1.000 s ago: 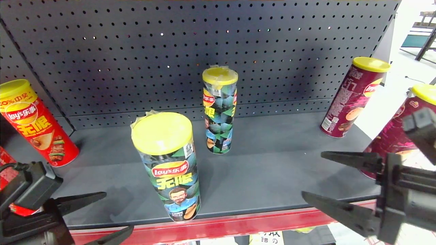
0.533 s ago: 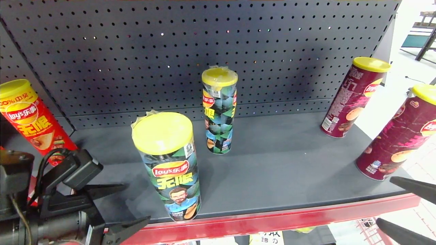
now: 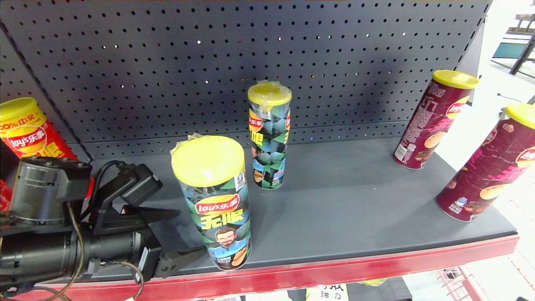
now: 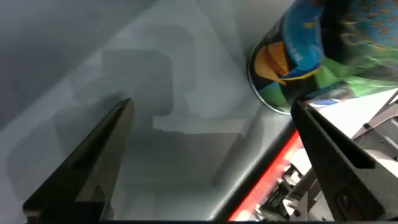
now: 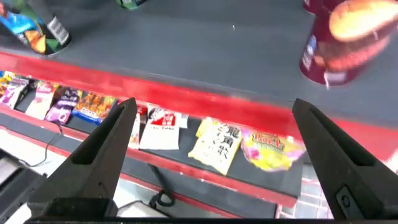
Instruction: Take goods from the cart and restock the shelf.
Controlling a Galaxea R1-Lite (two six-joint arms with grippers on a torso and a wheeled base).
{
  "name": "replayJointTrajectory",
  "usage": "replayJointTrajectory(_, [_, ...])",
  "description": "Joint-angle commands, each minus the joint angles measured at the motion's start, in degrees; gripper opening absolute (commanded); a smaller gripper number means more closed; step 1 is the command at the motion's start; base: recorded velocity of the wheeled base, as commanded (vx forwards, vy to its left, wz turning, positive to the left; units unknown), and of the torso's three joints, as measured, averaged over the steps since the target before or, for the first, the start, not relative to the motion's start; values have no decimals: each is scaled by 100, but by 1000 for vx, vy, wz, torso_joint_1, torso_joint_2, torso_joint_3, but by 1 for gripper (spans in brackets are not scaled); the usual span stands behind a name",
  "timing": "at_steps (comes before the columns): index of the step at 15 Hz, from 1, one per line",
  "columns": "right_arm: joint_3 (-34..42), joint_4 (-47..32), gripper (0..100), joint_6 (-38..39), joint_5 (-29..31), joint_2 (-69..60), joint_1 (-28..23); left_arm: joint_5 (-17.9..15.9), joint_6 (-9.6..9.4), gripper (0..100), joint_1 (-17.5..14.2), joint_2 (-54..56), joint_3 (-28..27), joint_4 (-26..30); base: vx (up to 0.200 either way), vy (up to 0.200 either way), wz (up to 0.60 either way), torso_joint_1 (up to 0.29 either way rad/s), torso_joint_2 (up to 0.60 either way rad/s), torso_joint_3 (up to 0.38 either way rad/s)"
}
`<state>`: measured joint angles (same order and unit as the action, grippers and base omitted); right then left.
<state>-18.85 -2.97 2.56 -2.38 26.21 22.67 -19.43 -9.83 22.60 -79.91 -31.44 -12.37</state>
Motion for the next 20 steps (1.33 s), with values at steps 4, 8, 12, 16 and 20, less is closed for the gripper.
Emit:
replayJointTrajectory(4, [30, -28, 100, -1, -8, -292, -26, 1, -28, 100, 210, -482, -416, -2, 0, 0, 0, 0, 0, 0])
replayJointTrajectory(8, [30, -28, 100, -1, -17, -283, -17, 10, -28, 100, 324, -684, -618, -2, 0, 0, 0, 0, 0, 0])
replayJointTrajectory(12, [39, -28, 100, -1, -17, -292, -17, 10, -37, 100, 341, -807, -697, -37, 0, 0, 0, 0, 0, 0])
replayJointTrajectory(16, [48, -28, 100, -1, -17, -283, -17, 1, -28, 100, 403, -1027, -785, -336, 0, 0, 0, 0, 0, 0])
replayJointTrajectory(20, [48, -28, 100, -1, -17, -283, -17, 10, -28, 100, 429, -1150, -890, -336, 0, 0, 0, 0, 0, 0])
